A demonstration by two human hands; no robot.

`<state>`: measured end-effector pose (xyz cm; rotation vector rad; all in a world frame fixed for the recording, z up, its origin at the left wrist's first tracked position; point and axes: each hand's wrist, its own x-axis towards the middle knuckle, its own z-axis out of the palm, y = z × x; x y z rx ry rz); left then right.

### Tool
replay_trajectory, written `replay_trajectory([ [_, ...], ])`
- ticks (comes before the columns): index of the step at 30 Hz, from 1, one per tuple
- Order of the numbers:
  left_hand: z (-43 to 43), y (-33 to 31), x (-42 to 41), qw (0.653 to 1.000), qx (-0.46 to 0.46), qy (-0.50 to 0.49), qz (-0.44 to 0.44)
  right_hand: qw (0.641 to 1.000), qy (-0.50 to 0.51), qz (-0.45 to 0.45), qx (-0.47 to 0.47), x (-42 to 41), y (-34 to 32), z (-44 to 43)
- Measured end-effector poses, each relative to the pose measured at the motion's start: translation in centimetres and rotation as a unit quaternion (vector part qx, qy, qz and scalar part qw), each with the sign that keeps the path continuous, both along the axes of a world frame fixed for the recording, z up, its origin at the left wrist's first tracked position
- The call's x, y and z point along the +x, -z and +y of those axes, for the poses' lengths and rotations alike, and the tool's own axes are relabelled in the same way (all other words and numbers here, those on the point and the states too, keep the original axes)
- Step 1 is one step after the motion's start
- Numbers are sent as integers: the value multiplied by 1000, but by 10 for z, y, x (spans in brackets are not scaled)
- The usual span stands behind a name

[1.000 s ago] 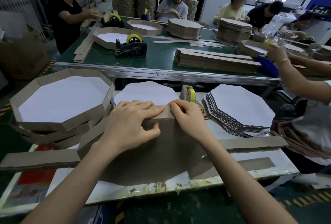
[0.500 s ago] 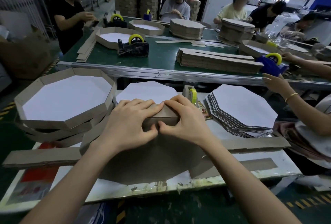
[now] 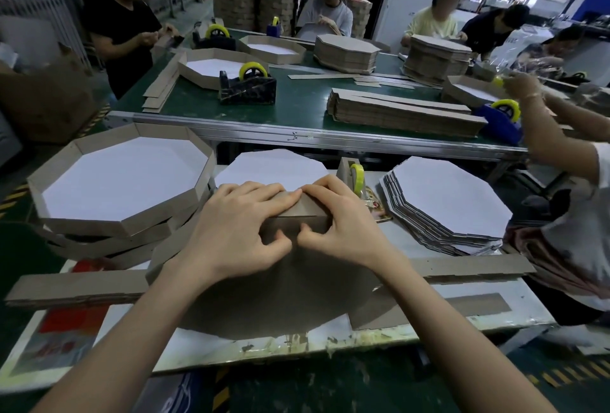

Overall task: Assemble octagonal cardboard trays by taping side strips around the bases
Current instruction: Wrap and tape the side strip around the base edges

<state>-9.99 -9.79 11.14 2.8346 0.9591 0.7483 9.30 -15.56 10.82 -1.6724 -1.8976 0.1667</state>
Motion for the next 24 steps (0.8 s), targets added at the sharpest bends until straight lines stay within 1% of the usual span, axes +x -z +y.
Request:
replay_trajectory([
  [2,0,1,0,1000,-7,-6,-26,999,-26,-2,-21,6,-2,-1],
  [3,0,2,0,999,-4,-12,-40,999,-37,11,-34,9,-4,-1],
  [5,0,4,1,998,14,-24,-53,995,-51,61,-64,15,-7,-1],
  [7,1,4,2,998,18,-17,-50,992,-39,102,-63,20,-7,1],
  [9,6,2,0,999,-5,2,-35,987,5,149,-60,25,-7,3],
  [11,12,1,-6,999,-33,19,-21,979,34,180,-95,35,-6,4],
  [13,19,0,-14,996,-74,40,-12,972,29,191,-130,41,-4,2],
  [15,22,-4,-19,991,-120,63,9,971,12,202,-128,44,-4,0],
  [16,22,-7,-19,991,-121,58,26,971,4,205,-126,46,-4,0],
  [20,9,-16,15,997,-20,-14,73,972,-12,200,-121,45,-9,5],
  [24,6,-12,44,994,21,-36,102,975,-29,188,-117,41,-12,6],
])
